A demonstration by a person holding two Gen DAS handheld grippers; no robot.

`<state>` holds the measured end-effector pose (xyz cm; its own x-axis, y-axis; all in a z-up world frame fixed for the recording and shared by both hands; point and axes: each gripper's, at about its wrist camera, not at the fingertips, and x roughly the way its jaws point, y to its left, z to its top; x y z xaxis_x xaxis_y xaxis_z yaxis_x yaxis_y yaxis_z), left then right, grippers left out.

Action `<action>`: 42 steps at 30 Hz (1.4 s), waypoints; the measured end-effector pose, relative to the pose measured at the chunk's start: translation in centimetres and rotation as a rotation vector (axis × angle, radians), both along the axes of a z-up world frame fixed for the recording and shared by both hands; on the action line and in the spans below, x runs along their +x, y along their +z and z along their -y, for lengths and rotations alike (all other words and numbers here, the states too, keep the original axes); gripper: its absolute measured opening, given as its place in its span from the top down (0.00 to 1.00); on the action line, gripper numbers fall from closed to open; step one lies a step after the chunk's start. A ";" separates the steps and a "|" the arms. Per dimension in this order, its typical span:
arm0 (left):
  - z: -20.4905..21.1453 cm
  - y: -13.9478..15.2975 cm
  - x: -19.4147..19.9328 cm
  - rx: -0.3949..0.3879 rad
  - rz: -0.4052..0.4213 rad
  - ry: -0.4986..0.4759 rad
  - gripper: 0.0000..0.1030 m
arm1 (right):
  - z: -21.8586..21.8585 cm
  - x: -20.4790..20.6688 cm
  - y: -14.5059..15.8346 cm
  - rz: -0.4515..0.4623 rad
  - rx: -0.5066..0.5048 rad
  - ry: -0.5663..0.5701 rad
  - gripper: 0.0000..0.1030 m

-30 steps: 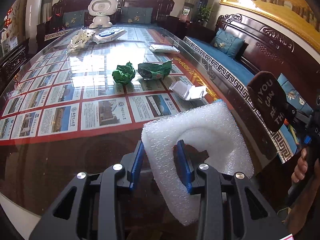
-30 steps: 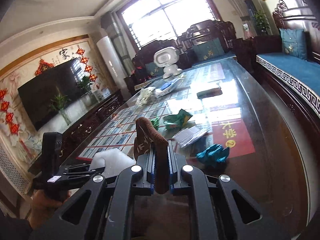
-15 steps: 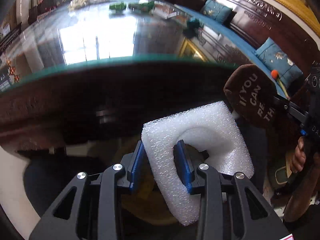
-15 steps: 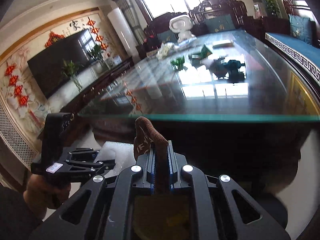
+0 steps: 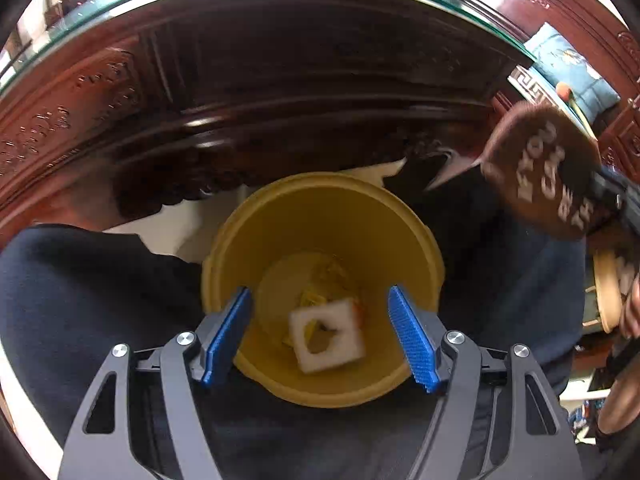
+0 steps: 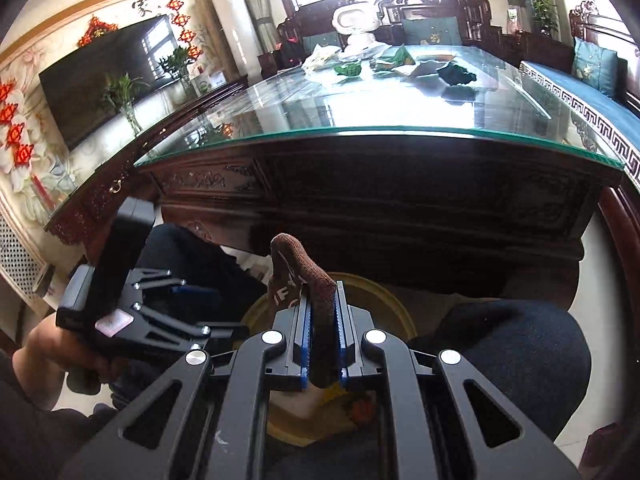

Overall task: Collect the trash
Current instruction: 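Open the left tool to drop the foam while the right tool releases the brown pouch, then raise both open tools back over the table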

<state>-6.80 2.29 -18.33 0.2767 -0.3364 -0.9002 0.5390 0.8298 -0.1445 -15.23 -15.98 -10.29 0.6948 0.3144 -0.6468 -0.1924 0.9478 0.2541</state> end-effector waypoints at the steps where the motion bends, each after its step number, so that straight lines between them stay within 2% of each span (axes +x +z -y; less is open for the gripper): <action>1: -0.2 0.3 -0.2 0.007 0.019 0.009 0.32 | -0.3 0.0 -0.2 -0.006 -0.008 0.007 0.90; 4: -0.6 1.1 0.0 0.014 0.051 0.031 0.32 | -1.1 0.1 -0.5 -0.014 -0.029 0.024 0.90; 11: -1.4 1.6 1.0 0.017 0.065 0.044 0.32 | -2.4 0.9 -0.5 -0.020 -0.064 0.048 0.87; 13: -1.4 1.5 1.3 0.015 0.064 0.054 0.32 | -2.6 1.3 -0.6 -0.033 -0.097 0.027 0.58; 14: -1.5 1.4 1.3 0.014 0.061 0.054 0.32 | -2.7 1.2 -0.6 -0.019 -0.099 0.017 0.37; 23: -1.3 1.3 1.8 0.030 0.066 0.064 0.30 | -1.7 1.8 -0.3 -0.025 -0.039 0.013 0.38; 26: -1.0 1.5 1.9 0.031 0.074 0.054 0.30 | -1.5 1.7 -0.2 -0.019 -0.028 0.016 0.34; 31: -0.5 1.9 2.4 0.022 0.079 0.042 0.30 | -1.5 2.1 0.1 -0.006 -0.021 0.036 0.34; 34: -0.1 2.3 3.2 0.022 0.083 0.042 0.30 | -1.2 2.6 0.5 0.012 -0.003 0.041 0.27; 40: 0.6 4.5 6.1 0.006 0.114 0.059 0.30 | -0.6 4.6 1.7 0.066 -0.019 0.054 0.24; 42: 0.9 5.9 7.5 -0.012 0.140 0.068 0.29 | 0.0 5.6 2.5 0.096 -0.020 0.044 0.20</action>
<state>0.65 1.44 -12.41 0.4216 -0.3233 -0.8472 0.4972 0.8637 -0.0822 -9.67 -16.01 -7.75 0.7395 0.3338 -0.5845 -0.2567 0.9426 0.2135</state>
